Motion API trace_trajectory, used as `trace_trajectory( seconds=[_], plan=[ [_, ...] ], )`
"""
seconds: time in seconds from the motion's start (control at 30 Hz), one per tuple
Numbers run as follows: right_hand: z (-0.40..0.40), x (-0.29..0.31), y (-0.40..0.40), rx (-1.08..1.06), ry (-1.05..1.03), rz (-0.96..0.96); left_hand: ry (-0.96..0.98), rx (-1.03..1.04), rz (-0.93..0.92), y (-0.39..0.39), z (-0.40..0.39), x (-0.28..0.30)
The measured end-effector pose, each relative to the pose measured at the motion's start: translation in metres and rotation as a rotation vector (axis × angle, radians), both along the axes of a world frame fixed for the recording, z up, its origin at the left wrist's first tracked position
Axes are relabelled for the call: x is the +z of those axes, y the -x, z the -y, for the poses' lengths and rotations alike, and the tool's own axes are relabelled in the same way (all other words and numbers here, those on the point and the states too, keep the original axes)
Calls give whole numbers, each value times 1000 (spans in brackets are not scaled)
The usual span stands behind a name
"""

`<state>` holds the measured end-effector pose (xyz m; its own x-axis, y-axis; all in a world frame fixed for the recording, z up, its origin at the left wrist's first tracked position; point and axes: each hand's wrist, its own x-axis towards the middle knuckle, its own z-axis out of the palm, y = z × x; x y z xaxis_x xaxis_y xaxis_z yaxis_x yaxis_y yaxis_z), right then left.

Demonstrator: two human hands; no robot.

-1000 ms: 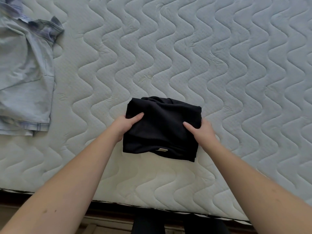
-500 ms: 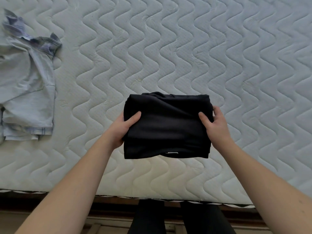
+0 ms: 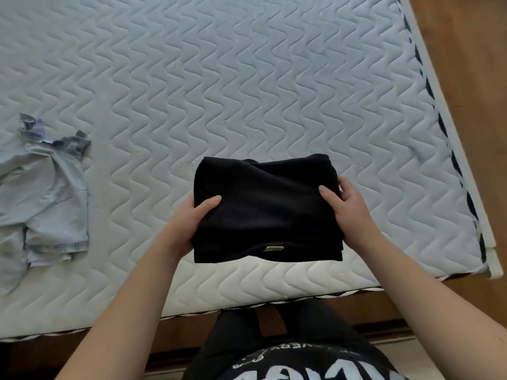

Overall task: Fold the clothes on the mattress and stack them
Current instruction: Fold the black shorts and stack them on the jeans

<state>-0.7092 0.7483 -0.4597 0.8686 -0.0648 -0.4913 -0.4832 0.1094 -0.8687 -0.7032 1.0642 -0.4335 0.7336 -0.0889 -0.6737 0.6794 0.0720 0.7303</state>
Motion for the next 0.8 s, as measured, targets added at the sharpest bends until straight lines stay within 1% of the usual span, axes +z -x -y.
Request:
trace_trajectory(
  seconds=[0.2, 0.4, 0.5, 0.6, 0.8],
  plan=[
    [57, 52, 24, -89, 21, 105, -39, -70, 46, 11, 48, 54],
    [96, 81, 52, -199, 89, 165, 6, -109, 98, 10, 97, 83],
    [108, 84, 71, -260, 148, 166, -21, -142, 170, 11, 117, 85],
    [114, 82, 95, -328, 207, 157, -38, -157, 195, 15, 132, 73],
    [119, 77, 153, -487, 260, 83, -9, -333, 215, 15, 164, 58]
  ],
)
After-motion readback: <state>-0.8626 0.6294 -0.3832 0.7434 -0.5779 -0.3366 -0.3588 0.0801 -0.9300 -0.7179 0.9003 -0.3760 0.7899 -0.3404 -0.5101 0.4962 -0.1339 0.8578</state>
